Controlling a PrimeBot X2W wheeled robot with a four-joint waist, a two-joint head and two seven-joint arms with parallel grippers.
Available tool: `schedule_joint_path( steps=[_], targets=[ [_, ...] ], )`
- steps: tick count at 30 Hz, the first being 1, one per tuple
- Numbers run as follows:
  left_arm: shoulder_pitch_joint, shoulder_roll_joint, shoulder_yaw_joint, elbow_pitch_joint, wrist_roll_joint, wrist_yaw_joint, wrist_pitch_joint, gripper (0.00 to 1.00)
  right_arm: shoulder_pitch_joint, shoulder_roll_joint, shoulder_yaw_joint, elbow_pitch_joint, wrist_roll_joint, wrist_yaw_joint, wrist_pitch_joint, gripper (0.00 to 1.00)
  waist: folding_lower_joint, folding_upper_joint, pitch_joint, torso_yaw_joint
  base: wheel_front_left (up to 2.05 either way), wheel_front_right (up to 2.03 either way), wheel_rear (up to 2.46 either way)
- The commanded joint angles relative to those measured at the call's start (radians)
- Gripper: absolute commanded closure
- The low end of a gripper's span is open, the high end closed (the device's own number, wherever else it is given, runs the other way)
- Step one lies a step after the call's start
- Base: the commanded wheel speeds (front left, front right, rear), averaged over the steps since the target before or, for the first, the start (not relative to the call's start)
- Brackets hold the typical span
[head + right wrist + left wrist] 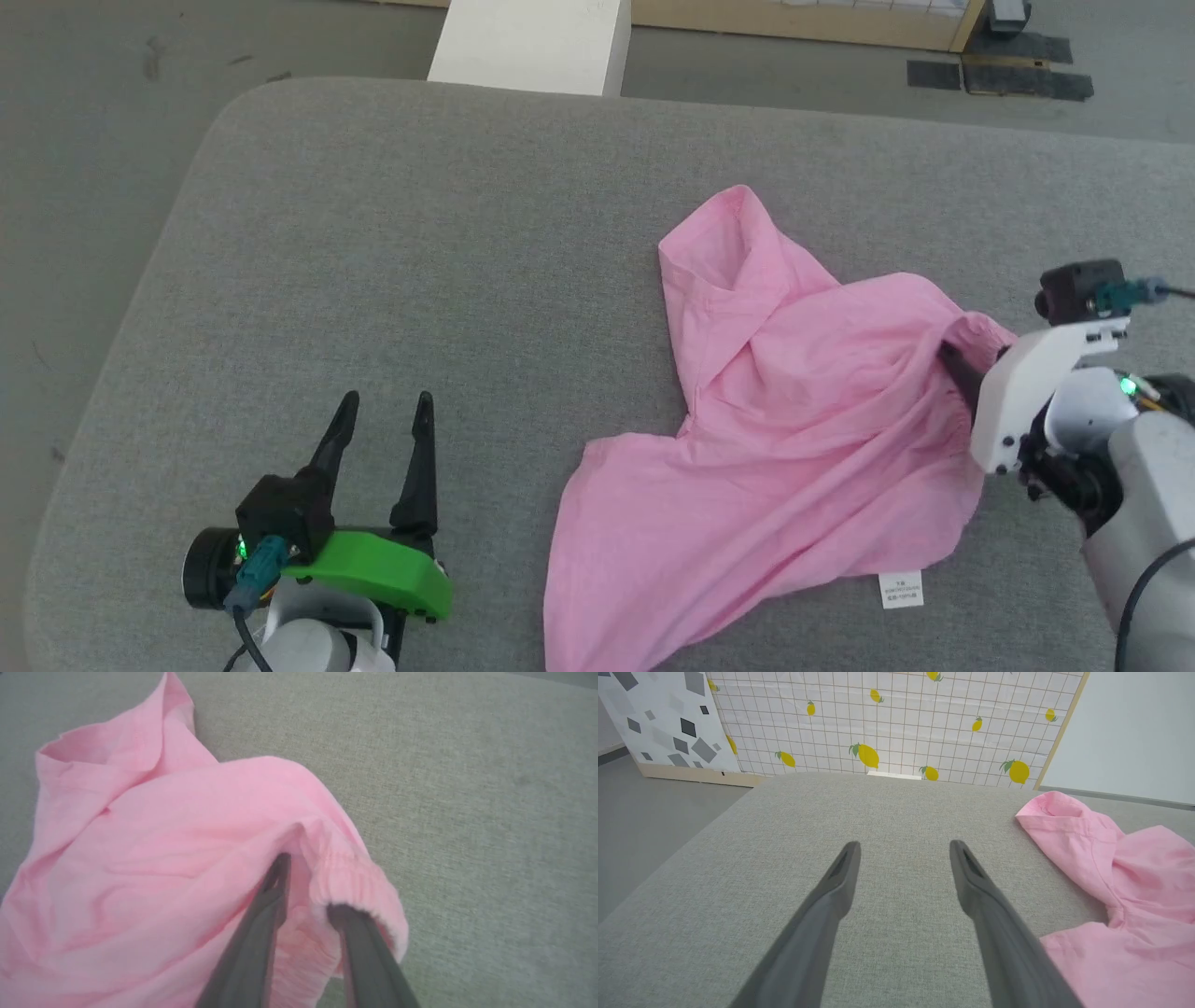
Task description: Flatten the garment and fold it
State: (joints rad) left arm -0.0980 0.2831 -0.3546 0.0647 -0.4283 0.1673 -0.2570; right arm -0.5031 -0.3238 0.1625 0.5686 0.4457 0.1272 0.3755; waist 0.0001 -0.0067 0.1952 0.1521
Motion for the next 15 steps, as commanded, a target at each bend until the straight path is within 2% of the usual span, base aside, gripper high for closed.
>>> schedule_joint_path(
  steps=[1,10,15],
  targets=[
    [0.002,-0.004,0.008,0.006,0.009,-0.006,-0.005,0.00,0.027,0.006,0.002,0.012,0.006,0.003,-0.041,0.00,-0.0001,0.0067,-0.017,-0.005,0.00,0.00,0.00],
    [0.053,0.012,0.036,0.017,0.016,-0.009,-0.005,0.00,0.171,0.052,-0.045,-0.007,-0.072,0.003,-0.362,0.00,-0.0001,0.0067,-0.093,-0.057,0.00,0.00,0.00],
    [0.084,0.031,0.031,0.011,0.010,-0.010,0.018,0.00,0.268,0.092,-0.083,-0.077,-0.119,0.003,-0.455,0.00,-0.0001,0.0067,-0.127,-0.088,0.00,0.00,0.00]
  ],
)
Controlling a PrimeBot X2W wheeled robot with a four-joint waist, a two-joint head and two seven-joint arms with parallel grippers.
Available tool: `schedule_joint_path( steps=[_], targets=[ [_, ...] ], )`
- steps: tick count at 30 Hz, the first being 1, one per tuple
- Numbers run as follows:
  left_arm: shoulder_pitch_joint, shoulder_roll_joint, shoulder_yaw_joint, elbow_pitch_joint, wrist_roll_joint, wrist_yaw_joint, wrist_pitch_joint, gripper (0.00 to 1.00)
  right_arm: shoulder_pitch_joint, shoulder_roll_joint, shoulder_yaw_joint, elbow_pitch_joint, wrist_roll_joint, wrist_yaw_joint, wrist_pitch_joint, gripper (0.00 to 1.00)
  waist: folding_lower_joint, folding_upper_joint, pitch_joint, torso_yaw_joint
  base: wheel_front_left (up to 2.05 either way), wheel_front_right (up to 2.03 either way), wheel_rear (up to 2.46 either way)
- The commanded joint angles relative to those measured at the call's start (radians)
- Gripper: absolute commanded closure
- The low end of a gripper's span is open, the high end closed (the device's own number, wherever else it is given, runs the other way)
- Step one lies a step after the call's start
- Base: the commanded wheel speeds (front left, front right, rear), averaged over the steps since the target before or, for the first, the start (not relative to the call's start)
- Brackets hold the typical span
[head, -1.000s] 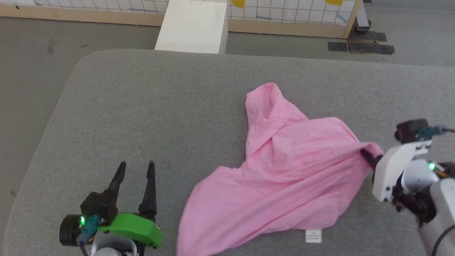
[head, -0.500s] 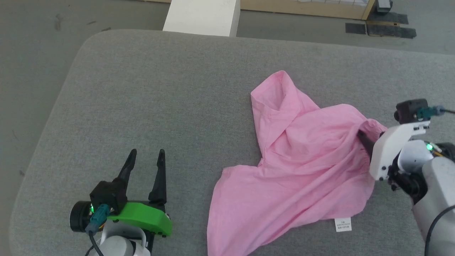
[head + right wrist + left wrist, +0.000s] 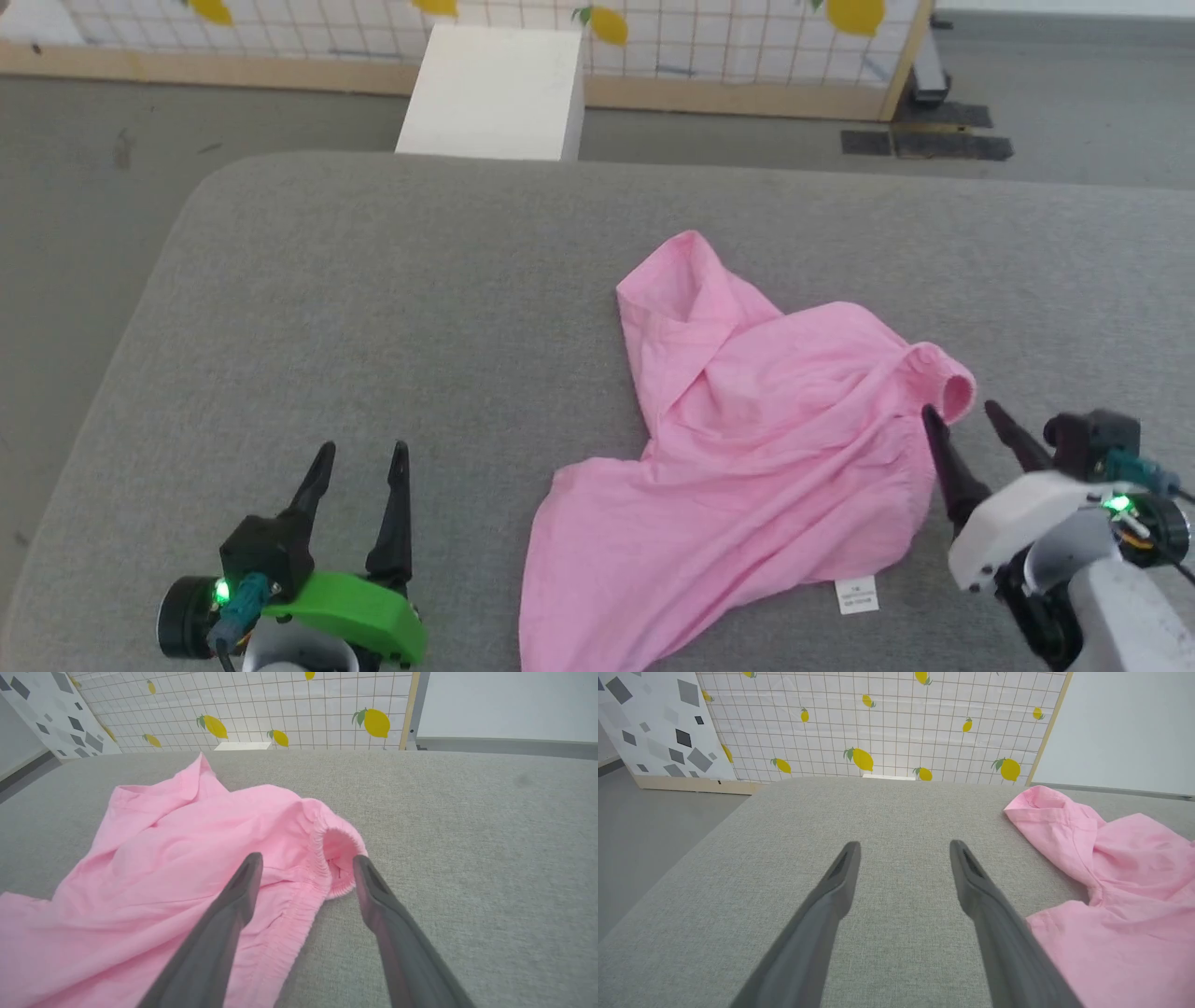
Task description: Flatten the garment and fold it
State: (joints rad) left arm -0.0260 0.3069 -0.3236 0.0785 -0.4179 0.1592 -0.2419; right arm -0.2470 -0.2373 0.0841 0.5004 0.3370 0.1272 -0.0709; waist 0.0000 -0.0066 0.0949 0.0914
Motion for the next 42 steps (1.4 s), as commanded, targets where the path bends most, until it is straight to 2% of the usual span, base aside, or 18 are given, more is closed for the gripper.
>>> schedule_joint_path(
  steps=[1,8,18,24,29,36,37,38,40,42],
  targets=[
    [0.018,0.012,-0.002,-0.006,-0.002,-0.003,0.010,0.00,0.034,0.016,-0.014,-0.031,-0.023,0.003,-0.023,0.00,0.0000,0.0066,-0.034,-0.034,0.00,0.00,0.00],
    [0.060,0.030,-0.040,-0.033,-0.032,-0.021,0.130,0.00,0.163,0.083,-0.063,-0.188,-0.088,0.003,-0.036,0.00,0.0000,0.0066,-0.063,-0.058,0.00,0.00,0.00],
    [0.087,0.082,-0.138,-0.076,-0.120,-0.102,0.431,0.00,0.321,0.134,-0.061,-0.490,-0.148,0.003,0.038,0.00,0.0000,0.0066,-0.062,-0.102,0.00,0.00,0.00],
    [0.084,0.108,-0.208,-0.057,-0.148,-0.153,0.579,0.00,0.364,0.154,-0.050,-0.562,-0.146,0.003,0.074,0.00,0.0000,0.0066,-0.044,-0.133,0.00,0.00,0.00],
    [0.072,0.123,-0.257,-0.035,-0.153,-0.179,0.677,0.00,0.376,0.163,-0.051,-0.595,-0.148,0.003,0.092,0.00,0.0000,0.0066,-0.019,-0.151,0.00,0.00,0.00],
    [0.040,0.118,-0.342,0.016,-0.153,-0.223,0.799,0.00,0.373,0.170,-0.076,-0.629,-0.150,0.003,0.111,0.00,0.0000,0.0066,0.027,-0.163,0.00,0.00,0.00],
    [0.038,0.115,-0.355,0.025,-0.158,-0.230,0.822,0.15,0.371,0.171,-0.083,-0.632,-0.149,0.003,0.114,0.00,0.0000,0.0066,0.032,-0.163,0.00,0.00,0.00],
    [0.034,0.111,-0.371,0.033,-0.164,-0.237,0.845,0.46,0.370,0.171,-0.092,-0.635,-0.149,0.003,0.118,0.00,0.0000,0.0066,0.038,-0.163,0.00,0.00,0.00],
    [0.031,0.103,-0.391,0.045,-0.179,-0.248,0.874,1.00,0.367,0.171,-0.108,-0.640,-0.148,0.003,0.130,0.00,0.0000,0.0066,0.047,-0.161,0.00,0.00,0.00],
    [0.023,0.096,-0.397,0.052,-0.188,-0.253,0.879,1.00,0.366,0.167,-0.121,-0.643,-0.146,0.003,0.152,0.00,0.0000,0.0066,0.057,-0.155,0.00,0.00,0.00]
  ],
)
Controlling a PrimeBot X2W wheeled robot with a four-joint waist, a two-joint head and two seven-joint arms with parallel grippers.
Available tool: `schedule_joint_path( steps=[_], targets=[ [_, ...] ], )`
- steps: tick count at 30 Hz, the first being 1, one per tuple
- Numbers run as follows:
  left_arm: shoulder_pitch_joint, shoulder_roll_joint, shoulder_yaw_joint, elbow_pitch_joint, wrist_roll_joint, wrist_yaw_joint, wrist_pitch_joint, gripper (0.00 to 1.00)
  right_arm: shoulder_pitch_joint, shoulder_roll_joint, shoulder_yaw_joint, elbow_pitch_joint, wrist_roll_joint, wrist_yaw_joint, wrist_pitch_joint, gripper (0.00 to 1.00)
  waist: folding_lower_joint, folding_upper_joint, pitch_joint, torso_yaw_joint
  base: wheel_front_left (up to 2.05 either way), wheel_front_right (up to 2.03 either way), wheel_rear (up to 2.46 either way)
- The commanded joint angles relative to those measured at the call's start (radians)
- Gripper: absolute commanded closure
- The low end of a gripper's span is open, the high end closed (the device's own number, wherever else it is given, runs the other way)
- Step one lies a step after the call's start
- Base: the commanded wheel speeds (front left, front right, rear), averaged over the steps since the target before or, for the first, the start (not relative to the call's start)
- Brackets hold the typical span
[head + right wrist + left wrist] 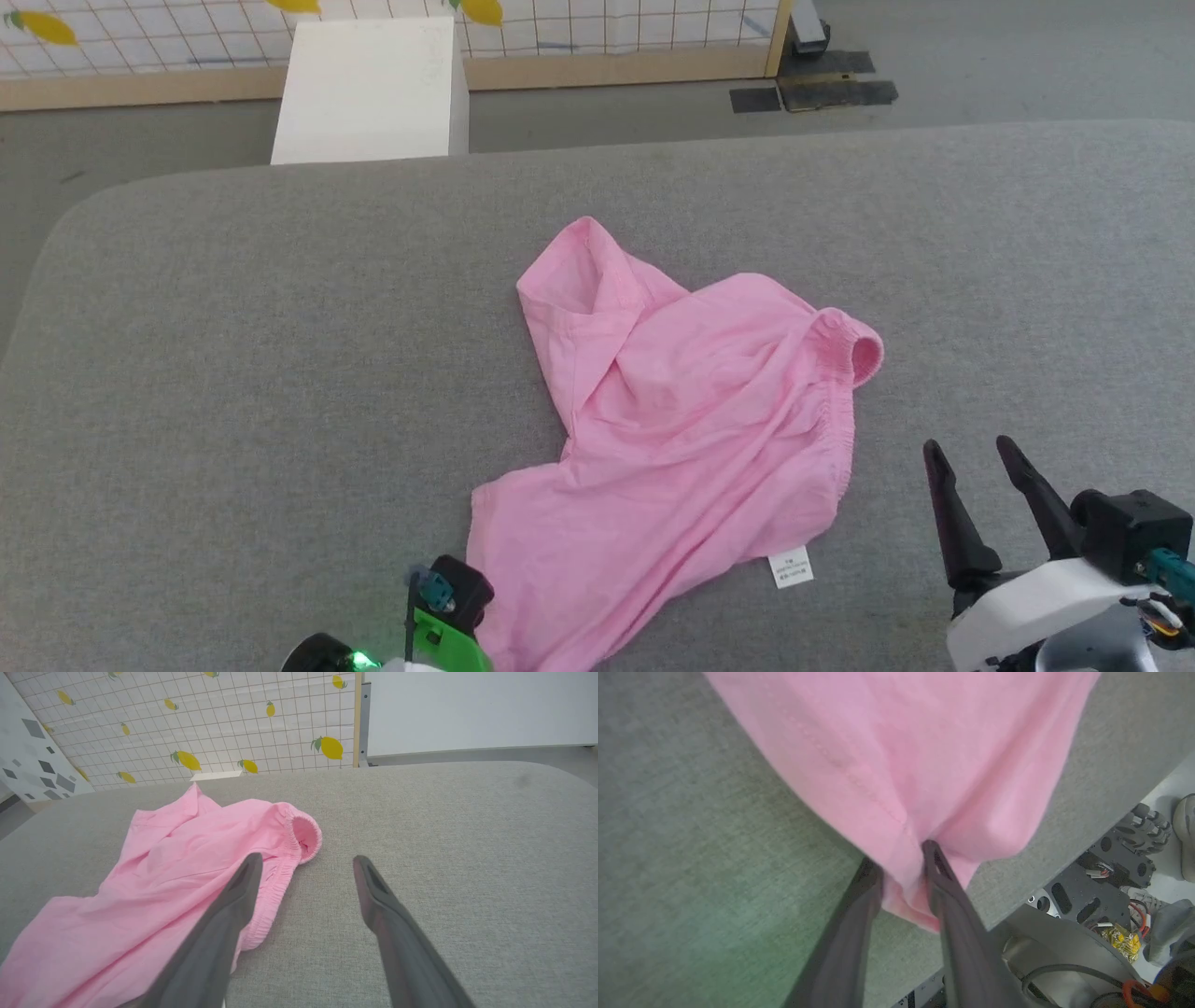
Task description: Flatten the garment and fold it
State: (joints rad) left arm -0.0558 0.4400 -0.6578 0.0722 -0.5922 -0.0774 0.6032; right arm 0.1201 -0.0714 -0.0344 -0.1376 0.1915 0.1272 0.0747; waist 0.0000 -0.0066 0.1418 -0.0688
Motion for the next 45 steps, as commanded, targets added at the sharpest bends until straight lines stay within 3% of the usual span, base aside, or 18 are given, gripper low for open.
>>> schedule_joint_path(
  steps=[1,9,17,33,34,35,36,40,45],
  targets=[
    [0.050,-0.041,-0.061,0.063,-0.019,-0.017,0.030,1.00,-0.002,-0.002,-0.006,-0.006,0.005,0.003,0.018,0.00,0.0000,0.0066,0.013,0.008,0.00,0.00,0.00],
    [0.032,-0.048,0.010,0.034,-0.003,0.028,-0.107,1.00,0.007,-0.080,-0.003,0.036,0.102,0.003,0.213,0.00,0.0000,0.0066,0.008,0.056,0.00,0.00,0.00],
    [0.028,-0.014,0.067,-0.086,0.037,0.082,-0.196,1.00,-0.057,-0.172,0.103,0.115,0.218,0.003,0.398,0.00,0.0000,0.0066,-0.017,0.102,0.00,0.00,0.00],
    [0.008,0.002,0.098,-0.185,0.063,0.119,-0.244,1.00,-0.303,-0.228,0.343,0.424,0.350,0.003,0.498,0.00,0.0000,0.0066,0.034,0.135,0.00,0.00,0.00],
    [0.009,0.001,0.098,-0.183,0.061,0.120,-0.246,1.00,-0.308,-0.228,0.362,0.444,0.360,0.003,0.511,0.21,0.0000,0.0066,0.036,0.136,0.00,0.00,0.00],
    [0.010,-0.001,0.098,-0.181,0.061,0.120,-0.249,1.00,-0.312,-0.231,0.386,0.466,0.373,0.003,0.526,0.69,0.0000,0.0066,0.038,0.137,0.00,0.00,0.00],
    [0.010,-0.002,0.097,-0.179,0.060,0.120,-0.251,1.00,-0.314,-0.231,0.401,0.480,0.385,0.003,0.535,1.00,0.0000,0.0066,0.039,0.138,0.00,0.00,0.00],
    [0.014,-0.004,0.097,-0.170,0.054,0.120,-0.258,1.00,-0.315,-0.240,0.443,0.504,0.429,0.003,0.545,1.00,0.0000,0.0066,0.035,0.137,0.00,0.00,0.00],
    [0.010,0.006,0.113,-0.184,0.068,0.130,-0.293,1.00,-0.303,-0.268,0.431,0.448,0.421,0.003,0.467,1.00,0.0000,0.0066,0.005,0.129,0.00,0.00,0.00]
  ],
)
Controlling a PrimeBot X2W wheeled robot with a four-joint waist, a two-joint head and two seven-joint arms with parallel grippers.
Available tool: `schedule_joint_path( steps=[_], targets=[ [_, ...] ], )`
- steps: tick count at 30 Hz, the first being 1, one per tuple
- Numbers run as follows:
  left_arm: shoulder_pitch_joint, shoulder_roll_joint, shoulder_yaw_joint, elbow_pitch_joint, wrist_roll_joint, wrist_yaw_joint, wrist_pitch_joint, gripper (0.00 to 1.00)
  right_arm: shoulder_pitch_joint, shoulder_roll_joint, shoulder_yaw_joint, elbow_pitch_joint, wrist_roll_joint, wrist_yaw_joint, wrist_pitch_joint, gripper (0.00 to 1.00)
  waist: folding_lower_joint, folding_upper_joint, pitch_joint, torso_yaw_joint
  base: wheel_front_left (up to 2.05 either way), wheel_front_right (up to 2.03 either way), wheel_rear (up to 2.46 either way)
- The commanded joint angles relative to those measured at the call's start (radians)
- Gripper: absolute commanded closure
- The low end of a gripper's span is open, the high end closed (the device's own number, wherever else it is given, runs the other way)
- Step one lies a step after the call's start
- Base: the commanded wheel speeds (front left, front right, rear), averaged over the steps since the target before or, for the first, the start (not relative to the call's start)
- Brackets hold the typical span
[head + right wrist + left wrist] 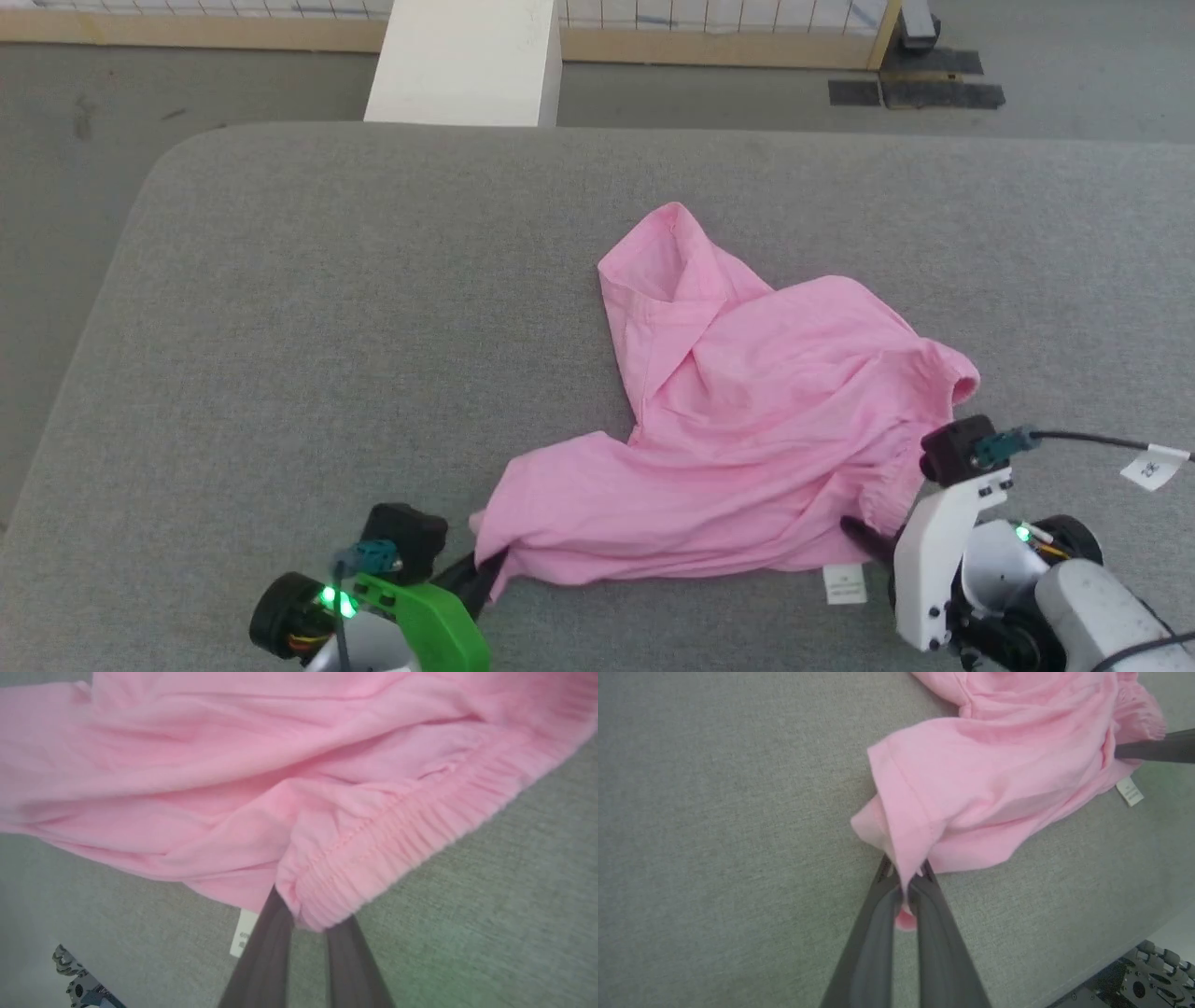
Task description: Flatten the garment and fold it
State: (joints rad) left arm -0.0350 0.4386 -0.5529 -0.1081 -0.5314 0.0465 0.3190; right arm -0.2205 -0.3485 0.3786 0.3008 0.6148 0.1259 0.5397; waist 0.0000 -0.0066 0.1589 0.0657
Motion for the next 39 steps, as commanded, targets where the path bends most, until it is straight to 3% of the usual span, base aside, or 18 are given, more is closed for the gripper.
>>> schedule_joint_path(
  steps=[1,7,12,20,26,31,39],
  targets=[
    [-0.011,0.010,0.013,-0.010,0.011,0.009,-0.019,1.00,0.041,0.005,0.012,-0.009,-0.011,0.005,-0.010,1.00,0.0000,0.0066,-0.021,-0.010,0.00,0.00,0.00],
    [-0.039,0.049,0.054,-0.078,0.034,0.021,-0.046,1.00,0.068,-0.023,-0.064,-0.171,-0.069,0.005,-0.038,1.00,0.0000,0.0066,-0.065,-0.034,0.00,0.00,0.00],
    [-0.115,0.087,0.103,-0.138,0.040,0.019,-0.035,1.00,0.059,-0.021,-0.144,-0.314,-0.101,0.005,0.012,1.00,0.0000,0.0066,-0.096,-0.051,0.00,0.00,0.00],
    [-0.364,0.087,0.185,-0.129,0.020,-0.003,-0.017,1.00,-0.113,-0.028,-0.239,-0.438,-0.110,0.005,0.097,1.00,0.0000,0.0066,-0.112,-0.062,0.00,0.00,0.00],
    [-0.627,0.052,0.196,0.014,0.031,-0.034,-0.001,1.00,-0.349,-0.034,-0.255,-0.383,-0.080,0.005,0.134,1.00,0.0000,0.0066,-0.059,-0.065,0.00,0.00,0.00],
    [-0.866,0.012,0.205,0.199,0.057,-0.055,-0.027,1.00,-0.568,-0.038,-0.228,-0.283,-0.067,0.005,0.127,1.00,0.0000,0.0066,0.058,-0.072,0.00,0.00,0.00],
    [-1.195,-0.046,0.219,0.512,0.112,-0.070,-0.170,1.00,-0.884,0.004,-0.186,-0.075,-0.096,0.005,-0.019,1.00,0.0000,0.0066,0.261,-0.099,0.00,0.00,0.00]
  ],
)
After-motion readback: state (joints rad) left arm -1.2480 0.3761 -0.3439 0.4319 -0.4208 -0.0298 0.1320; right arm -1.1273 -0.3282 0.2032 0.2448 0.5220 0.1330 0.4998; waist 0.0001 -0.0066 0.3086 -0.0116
